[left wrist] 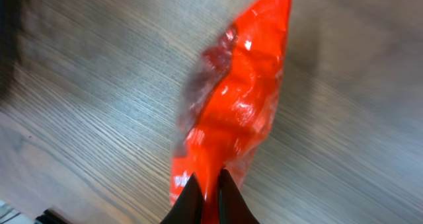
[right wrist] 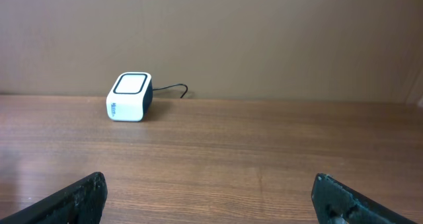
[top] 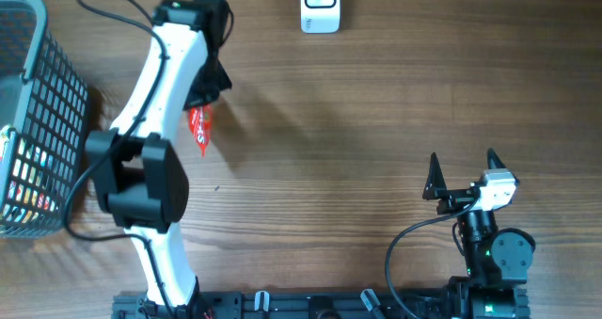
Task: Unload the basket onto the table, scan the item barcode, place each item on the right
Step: 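Carry the red snack bag out and drop it on the table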
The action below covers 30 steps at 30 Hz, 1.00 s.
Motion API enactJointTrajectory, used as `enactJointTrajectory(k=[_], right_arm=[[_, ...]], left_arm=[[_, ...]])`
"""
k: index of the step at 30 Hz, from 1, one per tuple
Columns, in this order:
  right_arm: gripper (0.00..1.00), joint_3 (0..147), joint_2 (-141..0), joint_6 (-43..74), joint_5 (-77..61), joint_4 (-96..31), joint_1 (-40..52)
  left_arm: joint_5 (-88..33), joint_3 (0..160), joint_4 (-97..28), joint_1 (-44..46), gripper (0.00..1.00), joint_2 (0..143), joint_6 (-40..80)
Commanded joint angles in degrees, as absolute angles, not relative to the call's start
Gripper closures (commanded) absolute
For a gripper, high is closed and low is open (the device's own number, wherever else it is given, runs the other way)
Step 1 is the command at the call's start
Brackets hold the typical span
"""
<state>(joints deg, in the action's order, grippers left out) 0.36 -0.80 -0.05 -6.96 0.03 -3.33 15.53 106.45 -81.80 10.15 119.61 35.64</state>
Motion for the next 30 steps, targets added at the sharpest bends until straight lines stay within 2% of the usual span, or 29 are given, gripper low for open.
enactJointTrajectory(k=[1,4,5,7,8,9,10,11,14,18,21,26,30], right_arm=[[0.00,0.3,-0.6,0.4,-6.0,0.3,-3.7],[0.00,0.3,-0.6,0.4,-6.0,0.3,-3.7],[0.00,0.3,-0.6,0.4,-6.0,0.3,-3.7],[0.00,0.3,-0.6,0.4,-6.0,0.3,-3.7],[0.00,0.3,-0.6,0.4,-6.0,0.3,-3.7],[0.00,0.3,-0.6,0.4,-6.0,0.3,-3.7],[0.00,0.3,-0.6,0.4,-6.0,0.3,-3.7],[0.00,0.3,-0.6,0.4,-6.0,0.3,-3.7],[0.00,0.3,-0.6,0.4,-6.0,0.3,-3.7],[0.00,0.3,-0.6,0.4,-6.0,0.3,-3.7],[0.00,0.3,-0.6,0.4,-6.0,0.3,-3.7],[0.00,0.3,-0.6,0.4,-6.0,0.3,-3.7],[0.00,0.3,-0.6,0.4,-6.0,0.3,-3.7]], left_arm=[[18.8,103.0,-80.3,11.6,0.96,121.6,36.9],[15.4,102.5,-80.4,13.1,0.96,121.8,36.3],[15.0,102.5,-80.5,13.5,0.92,121.6,36.3],[14.5,102.6,-80.9,14.1,0.66,121.3,36.2],[14.3,102.8,-81.4,14.3,0.46,121.2,36.2],[14.4,103.1,-82.2,14.4,0.22,121.1,36.2],[14.3,104.5,-84.0,14.4,0.13,120.7,35.0],[14.4,106.5,-85.9,14.3,0.09,120.4,34.8],[13.2,111.4,-89.0,14.0,0.00,119.0,34.8],[12.2,119.5,-90.3,11.8,0.00,113.5,34.9],[12.9,125.9,-89.3,6.6,0.00,107.2,35.0],[16.8,127.4,-83.1,-8.8,0.00,97.9,36.0],[17.4,127.4,-82.5,-25.1,0.00,96.5,40.4]])
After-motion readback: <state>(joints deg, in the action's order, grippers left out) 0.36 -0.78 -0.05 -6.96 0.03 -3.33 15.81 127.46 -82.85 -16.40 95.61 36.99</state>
